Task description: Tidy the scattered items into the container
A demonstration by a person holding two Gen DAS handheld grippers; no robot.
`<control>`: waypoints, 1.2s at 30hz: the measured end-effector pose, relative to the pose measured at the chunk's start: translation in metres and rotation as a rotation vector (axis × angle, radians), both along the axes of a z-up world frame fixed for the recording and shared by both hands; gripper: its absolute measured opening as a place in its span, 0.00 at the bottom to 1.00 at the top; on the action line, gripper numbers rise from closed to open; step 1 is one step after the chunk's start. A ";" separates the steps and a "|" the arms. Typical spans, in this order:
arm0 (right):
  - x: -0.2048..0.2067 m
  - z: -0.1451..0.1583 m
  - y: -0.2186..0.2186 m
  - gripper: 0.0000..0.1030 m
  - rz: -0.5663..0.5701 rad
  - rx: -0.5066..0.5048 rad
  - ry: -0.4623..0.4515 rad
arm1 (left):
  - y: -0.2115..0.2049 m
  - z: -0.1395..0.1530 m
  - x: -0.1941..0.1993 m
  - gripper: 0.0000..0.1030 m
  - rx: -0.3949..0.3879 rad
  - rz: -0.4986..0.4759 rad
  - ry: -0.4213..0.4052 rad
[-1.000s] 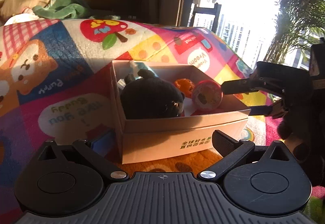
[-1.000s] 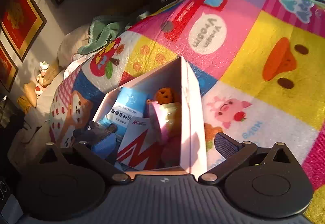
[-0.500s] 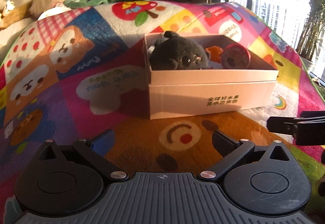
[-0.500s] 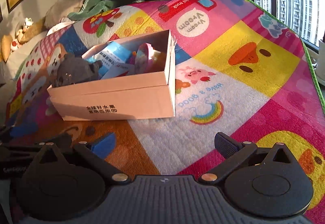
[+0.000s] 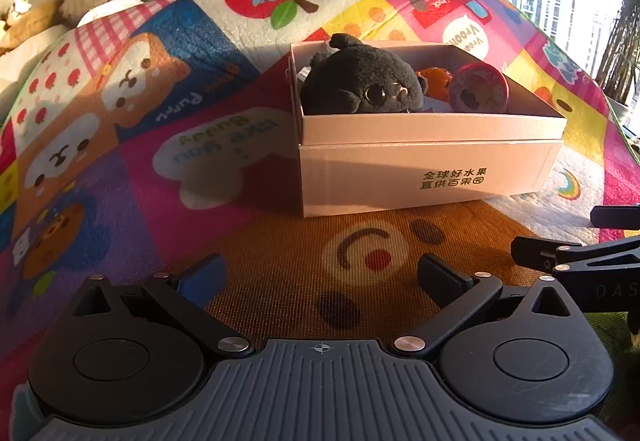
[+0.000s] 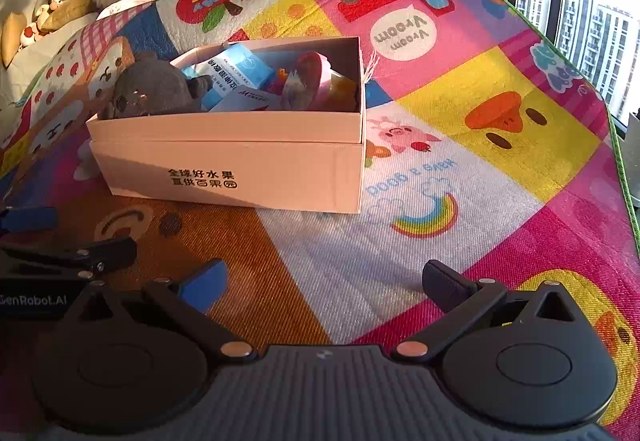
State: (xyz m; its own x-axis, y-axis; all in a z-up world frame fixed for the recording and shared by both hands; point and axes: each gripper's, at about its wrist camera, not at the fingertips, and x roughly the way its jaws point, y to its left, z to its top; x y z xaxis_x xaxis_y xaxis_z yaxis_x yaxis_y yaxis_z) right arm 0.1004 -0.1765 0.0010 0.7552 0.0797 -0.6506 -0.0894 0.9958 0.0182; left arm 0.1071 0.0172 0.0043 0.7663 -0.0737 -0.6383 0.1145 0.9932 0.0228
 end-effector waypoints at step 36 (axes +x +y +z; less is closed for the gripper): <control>-0.001 -0.002 0.001 1.00 -0.009 -0.001 -0.015 | -0.003 0.000 0.000 1.00 -0.010 -0.001 0.003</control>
State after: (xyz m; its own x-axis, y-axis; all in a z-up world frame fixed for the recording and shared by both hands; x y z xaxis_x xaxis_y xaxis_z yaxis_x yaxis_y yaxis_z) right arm 0.0997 -0.1757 -0.0010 0.7657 0.0720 -0.6391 -0.0805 0.9966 0.0158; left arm 0.1068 0.0145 0.0043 0.7644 -0.0813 -0.6396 0.1158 0.9932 0.0121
